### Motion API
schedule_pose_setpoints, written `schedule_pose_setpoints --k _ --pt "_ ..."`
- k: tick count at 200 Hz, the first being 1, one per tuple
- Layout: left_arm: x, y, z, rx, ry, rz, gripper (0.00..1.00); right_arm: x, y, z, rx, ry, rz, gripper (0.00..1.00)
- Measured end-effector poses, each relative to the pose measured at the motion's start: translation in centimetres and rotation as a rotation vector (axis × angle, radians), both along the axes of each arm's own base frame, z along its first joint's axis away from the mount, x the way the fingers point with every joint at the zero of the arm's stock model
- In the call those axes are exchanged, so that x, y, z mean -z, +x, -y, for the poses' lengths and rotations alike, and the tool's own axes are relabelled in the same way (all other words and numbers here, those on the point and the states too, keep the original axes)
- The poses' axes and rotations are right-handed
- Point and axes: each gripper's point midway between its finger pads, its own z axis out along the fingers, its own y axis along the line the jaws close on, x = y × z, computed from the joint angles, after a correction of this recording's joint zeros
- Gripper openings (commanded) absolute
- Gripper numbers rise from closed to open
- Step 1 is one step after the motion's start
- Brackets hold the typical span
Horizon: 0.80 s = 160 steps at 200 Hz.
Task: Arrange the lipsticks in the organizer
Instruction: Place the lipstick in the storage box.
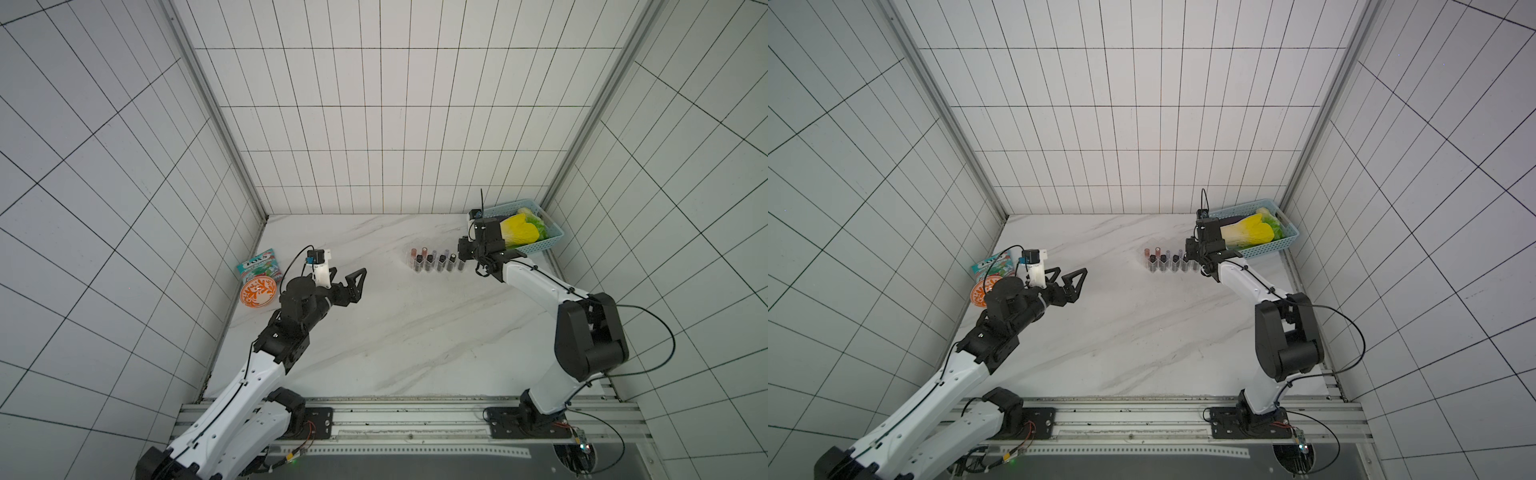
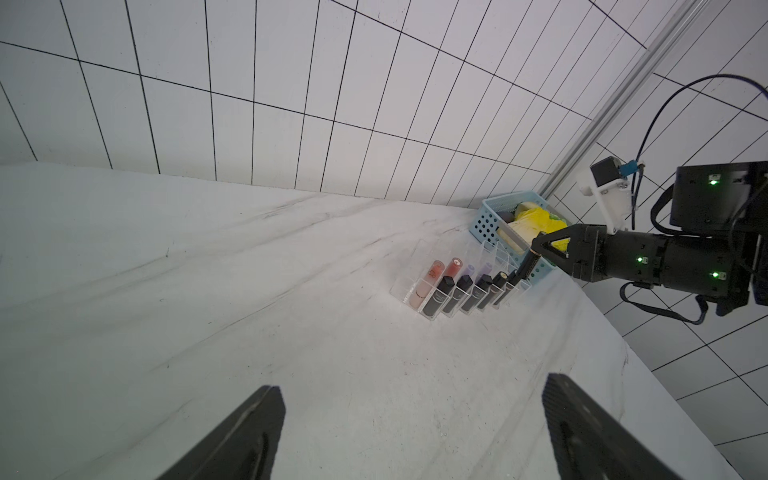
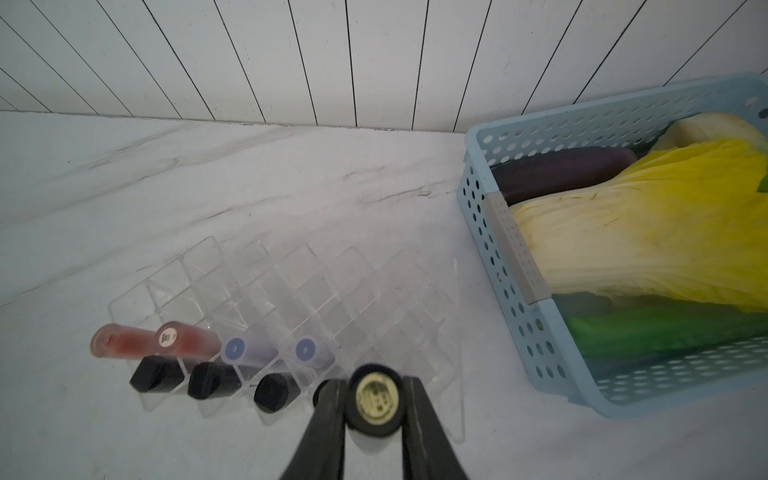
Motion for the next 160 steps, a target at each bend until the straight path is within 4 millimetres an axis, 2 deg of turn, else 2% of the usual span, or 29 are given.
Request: schedule_pose_setpoints --k 30,58,107,144,160 --pt "0.0 0.1 -0.3 -0.015 -0.004 0.017 0.95 0.4 2.1 -0.5 -0.005 -0.002 0.012 0.07" --pt "0.0 0.2 -0.5 -0.019 -0.006 0.021 0.95 0.5 3.0 -0.4 -0.001 -0.005 0.019 0.07" --pt "-0.2 0.4 -0.4 -0.019 -0.01 0.028 0.95 0.4 3.4 0.0 0.003 -0.006 0.029 0.07" --pt "-0.2 0.3 -0.4 -0.02 -0.011 0.031 0.95 2.2 3.5 -0.3 -0.013 -0.003 -0.006 0.07" --pt "-0.2 0.3 -0.4 -0.02 -0.012 0.033 0.95 2.3 3.6 -0.3 -0.016 -0.001 -0.007 0.07"
